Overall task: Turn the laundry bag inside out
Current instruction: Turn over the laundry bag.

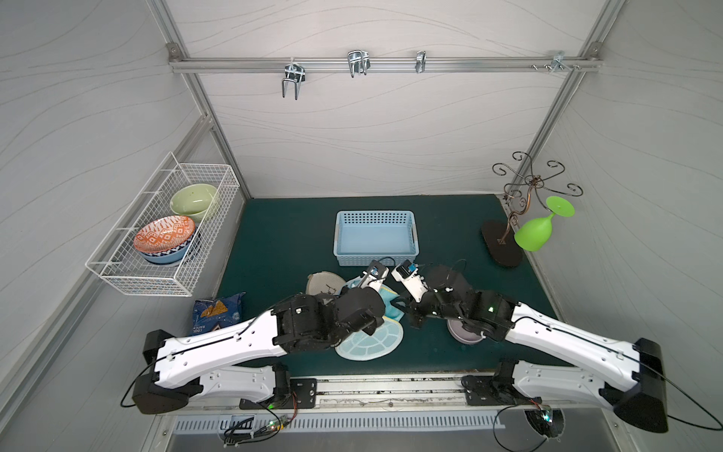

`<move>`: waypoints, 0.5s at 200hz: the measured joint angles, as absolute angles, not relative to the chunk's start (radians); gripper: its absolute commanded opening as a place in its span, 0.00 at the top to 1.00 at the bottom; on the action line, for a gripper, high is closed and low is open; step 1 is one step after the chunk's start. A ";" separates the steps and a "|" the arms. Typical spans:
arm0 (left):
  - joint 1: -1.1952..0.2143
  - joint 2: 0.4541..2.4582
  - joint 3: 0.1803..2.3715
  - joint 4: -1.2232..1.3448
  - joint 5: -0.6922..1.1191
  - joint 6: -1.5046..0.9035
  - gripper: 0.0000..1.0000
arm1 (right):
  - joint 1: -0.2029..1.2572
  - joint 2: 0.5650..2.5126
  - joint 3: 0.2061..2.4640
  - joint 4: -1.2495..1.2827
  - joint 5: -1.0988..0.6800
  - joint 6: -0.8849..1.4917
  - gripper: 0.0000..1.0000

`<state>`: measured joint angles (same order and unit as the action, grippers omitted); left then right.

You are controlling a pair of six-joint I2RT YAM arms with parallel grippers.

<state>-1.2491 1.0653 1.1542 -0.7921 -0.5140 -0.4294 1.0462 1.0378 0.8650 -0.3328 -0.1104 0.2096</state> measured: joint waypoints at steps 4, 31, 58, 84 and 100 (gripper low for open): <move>-1.238 1.047 1.147 -0.783 -0.508 -0.424 1.00 | 1.039 1.023 0.865 -0.329 -0.156 0.195 1.00; -1.220 0.934 1.095 -0.686 -0.425 -0.372 1.00 | 1.010 0.928 0.837 -0.246 -0.416 0.166 1.00; -1.198 0.912 1.036 -0.601 -0.353 -0.345 1.00 | 0.963 0.892 0.746 -0.085 -0.618 0.231 1.00; -1.166 0.891 0.939 -0.486 -0.296 -0.344 1.00 | 0.920 0.907 0.692 0.065 -0.772 0.361 1.00; -1.110 0.841 0.873 -0.391 -0.217 -0.357 1.00 | 0.910 0.934 0.686 0.163 -0.829 0.448 1.00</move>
<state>-1.1095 0.8410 0.8734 -0.3912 -0.2169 -0.3573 0.9104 0.9344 0.6857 0.1631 -0.8288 0.4480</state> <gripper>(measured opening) 0.052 0.057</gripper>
